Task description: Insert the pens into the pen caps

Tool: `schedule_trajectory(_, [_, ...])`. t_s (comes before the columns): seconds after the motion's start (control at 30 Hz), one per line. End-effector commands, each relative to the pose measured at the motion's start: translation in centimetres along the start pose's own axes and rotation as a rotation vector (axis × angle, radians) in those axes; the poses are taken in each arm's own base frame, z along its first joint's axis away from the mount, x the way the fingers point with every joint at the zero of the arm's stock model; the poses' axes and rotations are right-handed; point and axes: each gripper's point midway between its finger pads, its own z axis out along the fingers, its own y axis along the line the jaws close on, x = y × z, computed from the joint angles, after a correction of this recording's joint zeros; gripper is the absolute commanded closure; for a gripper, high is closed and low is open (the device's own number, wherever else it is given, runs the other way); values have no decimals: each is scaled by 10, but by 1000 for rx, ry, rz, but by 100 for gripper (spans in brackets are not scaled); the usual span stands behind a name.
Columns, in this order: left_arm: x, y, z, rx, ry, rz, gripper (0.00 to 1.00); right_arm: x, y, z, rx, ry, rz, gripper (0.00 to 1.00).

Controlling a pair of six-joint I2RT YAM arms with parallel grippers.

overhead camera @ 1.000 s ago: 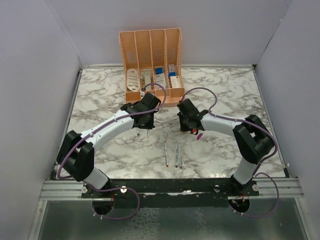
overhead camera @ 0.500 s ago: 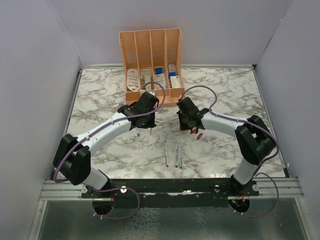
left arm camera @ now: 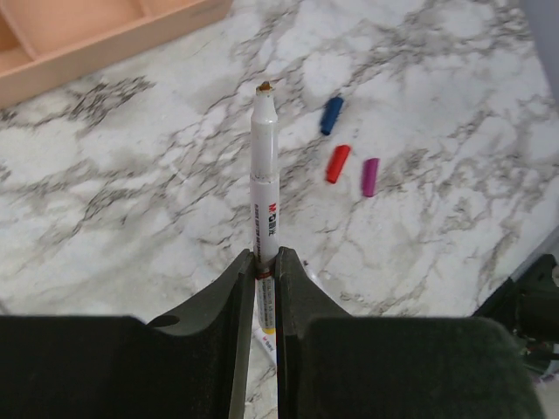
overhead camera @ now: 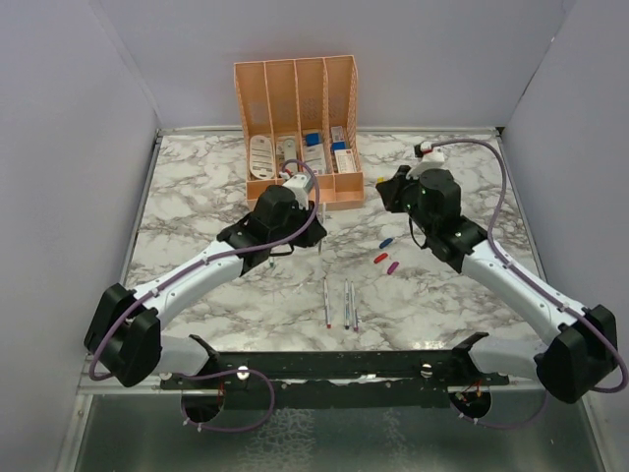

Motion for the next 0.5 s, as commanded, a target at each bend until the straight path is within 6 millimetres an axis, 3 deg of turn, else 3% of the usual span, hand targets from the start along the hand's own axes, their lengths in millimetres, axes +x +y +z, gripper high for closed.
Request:
schedule_trajectory(0.0, [-47, -62, -21, 320, -205, 113, 100, -45, 27, -19, -147, -184, 2, 99])
schedule_trajectory(0.17, [-58, -97, -38, 528, -293, 157, 100, -70, 53, -38, -290, -270, 1, 99])
schedule_trajectory(0.47, [-60, -116, -44, 637, -286, 142, 100, -87, 75, -71, -454, -386, -2, 99])
